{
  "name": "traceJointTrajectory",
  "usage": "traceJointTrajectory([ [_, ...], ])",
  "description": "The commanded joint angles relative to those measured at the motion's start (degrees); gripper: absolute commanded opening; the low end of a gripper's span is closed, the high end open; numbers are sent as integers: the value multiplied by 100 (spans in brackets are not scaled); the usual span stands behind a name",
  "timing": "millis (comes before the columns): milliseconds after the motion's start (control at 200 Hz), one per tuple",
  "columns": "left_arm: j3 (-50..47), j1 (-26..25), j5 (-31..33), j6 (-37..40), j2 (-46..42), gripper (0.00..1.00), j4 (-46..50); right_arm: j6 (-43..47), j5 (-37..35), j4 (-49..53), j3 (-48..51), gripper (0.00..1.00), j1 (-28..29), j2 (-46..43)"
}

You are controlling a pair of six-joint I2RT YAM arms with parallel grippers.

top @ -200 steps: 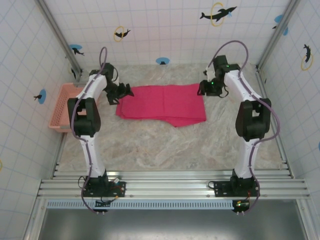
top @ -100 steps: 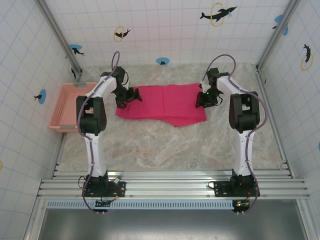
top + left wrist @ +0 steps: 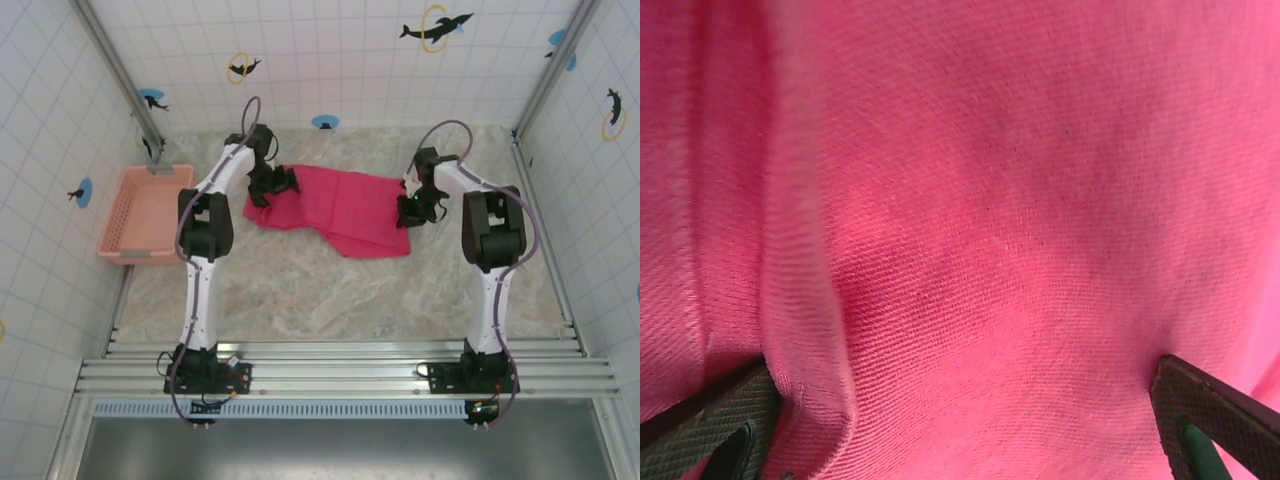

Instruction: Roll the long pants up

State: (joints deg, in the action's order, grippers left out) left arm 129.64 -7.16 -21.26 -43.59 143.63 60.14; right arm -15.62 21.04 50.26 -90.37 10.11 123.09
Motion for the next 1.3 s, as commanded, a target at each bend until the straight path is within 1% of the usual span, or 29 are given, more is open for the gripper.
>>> traceJointTrajectory([
  [0,768,-128,-419,-429,1047,98,-240,-376,207,327,698,17,498,-610],
  [55,1314,-121,-449,-635,1349,97,-277,-549,278,330,1012,17,763,-853],
  [115,1755,-115,-553,-930,1629,97,-523,-732,395,327,1268,17,1132,-1051],
  [240,1853,-110,-947,-1811,1939,97,-1652,-1041,649,401,1436,18,1971,-1182],
  [300,1960,-106,-982,-2052,2063,97,-1917,-1095,748,475,1400,18,2321,-1151],
  [460,1977,-39,-971,-2390,2054,97,-2543,-941,1260,720,1104,21,2948,-927],
  [565,1968,25,-1002,-2629,1938,97,-2970,-527,1524,1075,609,27,3351,-717],
  [616,1968,55,-1044,-2759,1878,98,-3161,-250,1776,1251,308,34,3550,-588],
  [646,1968,72,-1079,-2867,1835,98,-3259,-75,1799,1468,78,35,3649,-494],
  [741,1959,141,-1275,-3235,1684,97,-3675,322,1480,1944,-569,40,3864,-371],
  [786,1955,164,-1363,-3440,1601,97,-3881,349,1284,2021,-772,41,3883,-405],
  [856,1942,180,-1513,-3842,1459,98,-4289,400,1069,2040,-925,43,3822,-528],
  [926,1924,177,-1648,-4199,1310,98,-4707,472,683,2054,-989,44,3698,-707],
  [1006,1924,223,-1710,-4241,1073,97,-4887,807,51,2118,-972,46,3535,-928],
  [1091,1763,375,-1682,-3810,726,97,-4844,1428,-885,2171,-937,47,3396,-1072],
  [1146,1539,487,-1626,-3390,432,97,-4610,1950,-1640,2168,-876,49,3396,-1135],
  [1176,1444,541,-1579,-3015,269,97,-4410,2292,-2041,2117,-790,50,3424,-1167],
  [1206,1411,575,-1487,-2545,102,98,-4091,2613,-2423,2025,-673,53,3469,-1202],
  [1246,1402,593,-1273,-1846,-108,97,-3391,2987,-2926,1844,-436,56,3536,-1241],
  [1296,1212,566,-995,-1096,-398,97,-2778,3348,-3279,1616,-148,57,3571,-1259],
])
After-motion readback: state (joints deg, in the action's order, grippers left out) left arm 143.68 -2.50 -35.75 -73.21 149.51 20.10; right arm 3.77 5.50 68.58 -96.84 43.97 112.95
